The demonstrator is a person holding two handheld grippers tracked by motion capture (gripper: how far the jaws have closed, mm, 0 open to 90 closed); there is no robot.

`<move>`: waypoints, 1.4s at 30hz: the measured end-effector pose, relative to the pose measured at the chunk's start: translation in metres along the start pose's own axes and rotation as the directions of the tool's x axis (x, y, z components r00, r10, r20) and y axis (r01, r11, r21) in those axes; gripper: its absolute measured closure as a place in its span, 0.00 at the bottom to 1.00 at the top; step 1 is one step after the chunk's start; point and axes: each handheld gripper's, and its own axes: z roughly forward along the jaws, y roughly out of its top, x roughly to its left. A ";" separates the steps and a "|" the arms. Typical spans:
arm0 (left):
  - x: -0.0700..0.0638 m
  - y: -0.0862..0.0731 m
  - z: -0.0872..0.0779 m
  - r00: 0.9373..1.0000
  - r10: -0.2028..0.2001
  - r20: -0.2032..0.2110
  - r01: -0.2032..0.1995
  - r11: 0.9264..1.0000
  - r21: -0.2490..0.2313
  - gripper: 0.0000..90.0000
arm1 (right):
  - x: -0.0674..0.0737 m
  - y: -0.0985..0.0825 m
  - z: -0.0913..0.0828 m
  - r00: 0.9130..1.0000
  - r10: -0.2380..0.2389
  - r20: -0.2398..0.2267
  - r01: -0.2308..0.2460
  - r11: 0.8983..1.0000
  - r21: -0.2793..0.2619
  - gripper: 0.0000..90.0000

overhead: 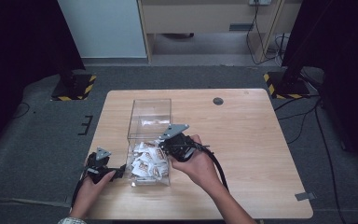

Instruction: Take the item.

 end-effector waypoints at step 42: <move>0.000 0.000 0.000 1.000 0.000 0.000 0.000 1.000 0.000 0.00 | -0.055 -0.028 -0.038 0.987 0.079 0.137 -0.078 0.997 -0.018 0.99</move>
